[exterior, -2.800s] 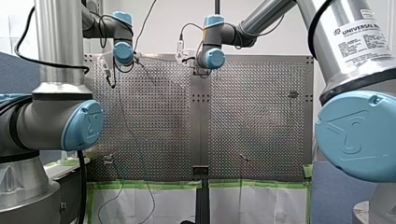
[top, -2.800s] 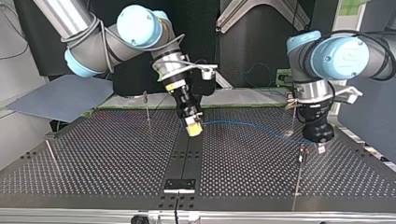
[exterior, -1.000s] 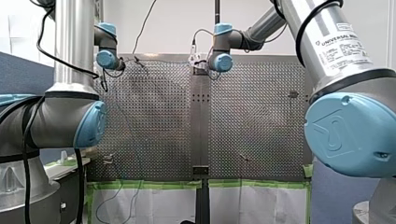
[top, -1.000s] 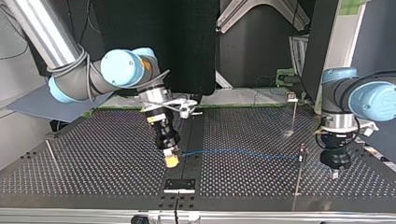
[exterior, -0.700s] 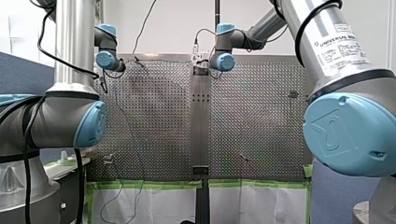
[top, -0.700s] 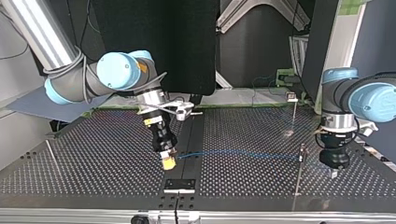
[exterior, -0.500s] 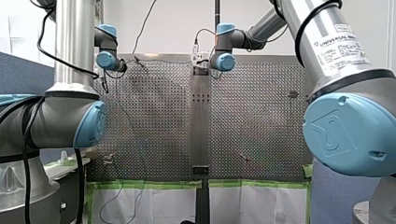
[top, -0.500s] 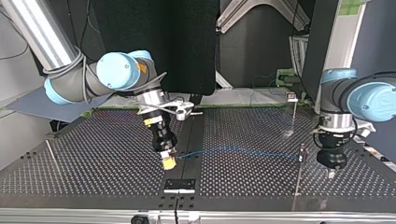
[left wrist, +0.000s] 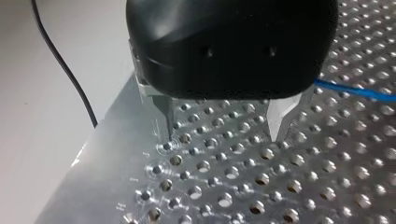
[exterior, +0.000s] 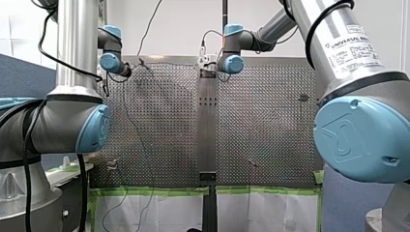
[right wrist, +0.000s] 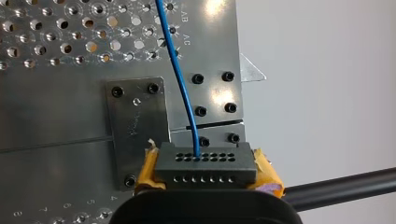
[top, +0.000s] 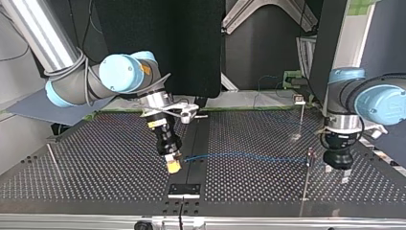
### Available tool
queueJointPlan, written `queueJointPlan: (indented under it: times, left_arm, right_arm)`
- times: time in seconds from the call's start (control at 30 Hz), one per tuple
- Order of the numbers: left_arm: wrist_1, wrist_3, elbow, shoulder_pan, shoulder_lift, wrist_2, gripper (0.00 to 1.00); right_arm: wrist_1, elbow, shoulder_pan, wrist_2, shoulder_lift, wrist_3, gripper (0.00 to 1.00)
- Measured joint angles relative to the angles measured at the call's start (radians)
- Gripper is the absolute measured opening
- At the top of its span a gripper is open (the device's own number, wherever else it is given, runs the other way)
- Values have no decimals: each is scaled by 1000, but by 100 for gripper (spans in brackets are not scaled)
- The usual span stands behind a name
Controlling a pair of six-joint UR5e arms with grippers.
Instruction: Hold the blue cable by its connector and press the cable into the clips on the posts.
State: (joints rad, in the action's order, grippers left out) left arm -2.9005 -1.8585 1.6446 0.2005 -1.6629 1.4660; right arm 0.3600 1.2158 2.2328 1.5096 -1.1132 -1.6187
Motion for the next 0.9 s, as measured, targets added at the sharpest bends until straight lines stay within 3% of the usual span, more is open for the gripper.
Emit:
queueJointPlan:
  times: [0.17,0.4,0.73,0.9]
  left_arm:
    - [-44,11,0,-4,2,15,99]
    - [-96,21,21,-11,25,-26,99]
    - [-149,-60,108,-12,112,-113,99]
    - [-164,-112,152,-16,165,-135,99]
  right_arm:
    - [-7,0,0,0,0,0,0]
    - [-11,0,0,0,0,1,0]
    - [-19,0,0,0,0,5,0]
    - [-22,0,0,0,0,6,0]
